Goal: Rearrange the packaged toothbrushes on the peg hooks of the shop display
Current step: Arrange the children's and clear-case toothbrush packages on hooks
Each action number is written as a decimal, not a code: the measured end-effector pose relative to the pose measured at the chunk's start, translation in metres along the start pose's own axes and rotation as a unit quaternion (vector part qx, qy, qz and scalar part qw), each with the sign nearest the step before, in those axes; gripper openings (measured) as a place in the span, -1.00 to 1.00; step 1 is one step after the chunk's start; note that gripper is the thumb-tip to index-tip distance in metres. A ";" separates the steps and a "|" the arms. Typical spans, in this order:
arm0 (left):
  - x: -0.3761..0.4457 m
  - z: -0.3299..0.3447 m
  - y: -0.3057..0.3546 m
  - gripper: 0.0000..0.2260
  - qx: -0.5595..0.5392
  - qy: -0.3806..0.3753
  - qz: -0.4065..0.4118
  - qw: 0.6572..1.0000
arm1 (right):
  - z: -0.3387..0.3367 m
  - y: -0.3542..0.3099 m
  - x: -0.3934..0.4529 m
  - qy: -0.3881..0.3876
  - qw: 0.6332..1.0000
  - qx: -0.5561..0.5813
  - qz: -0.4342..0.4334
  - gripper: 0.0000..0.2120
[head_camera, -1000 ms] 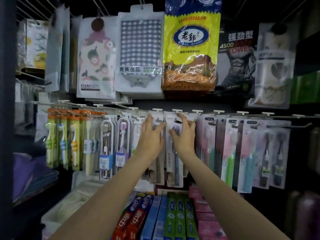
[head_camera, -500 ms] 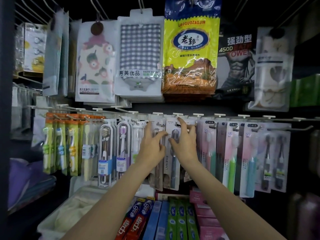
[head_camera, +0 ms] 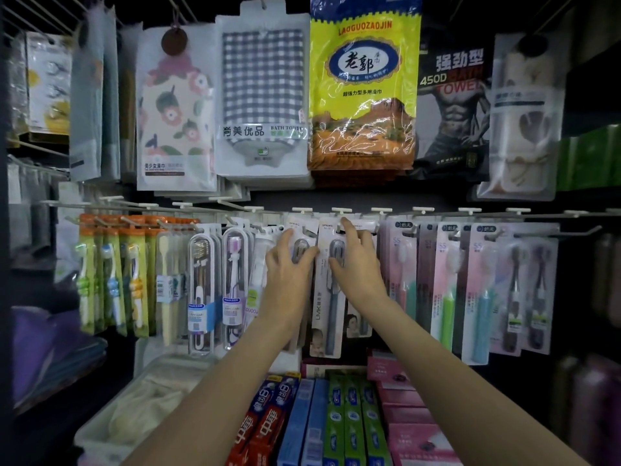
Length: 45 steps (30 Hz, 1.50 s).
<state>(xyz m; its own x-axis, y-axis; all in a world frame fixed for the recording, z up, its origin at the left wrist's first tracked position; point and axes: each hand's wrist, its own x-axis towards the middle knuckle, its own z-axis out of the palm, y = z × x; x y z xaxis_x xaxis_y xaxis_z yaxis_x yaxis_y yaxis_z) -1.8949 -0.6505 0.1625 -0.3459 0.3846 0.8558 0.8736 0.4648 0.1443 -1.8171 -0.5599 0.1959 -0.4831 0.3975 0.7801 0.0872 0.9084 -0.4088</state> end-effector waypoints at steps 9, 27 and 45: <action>-0.003 0.006 0.000 -0.32 -0.056 0.026 -0.021 0.998 | -0.007 -0.003 -0.002 -0.011 1.000 -0.024 0.008 -0.39; -0.050 0.011 -0.008 -0.45 -0.038 0.071 0.032 0.996 | 0.001 0.029 -0.040 -0.046 0.994 0.037 0.088 -0.49; -0.025 0.033 -0.018 -0.48 0.241 0.041 0.319 0.916 | 0.036 0.076 0.002 -0.051 0.946 0.184 0.260 -0.29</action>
<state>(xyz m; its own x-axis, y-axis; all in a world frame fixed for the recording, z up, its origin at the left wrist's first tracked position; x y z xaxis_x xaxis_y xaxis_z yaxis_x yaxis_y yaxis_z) -1.9133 -0.6423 0.1227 0.2268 0.6484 0.7267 0.6295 0.4717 -0.6174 -1.8427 -0.4947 0.1489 -0.5420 0.7470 0.3850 0.0360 0.4783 -0.8775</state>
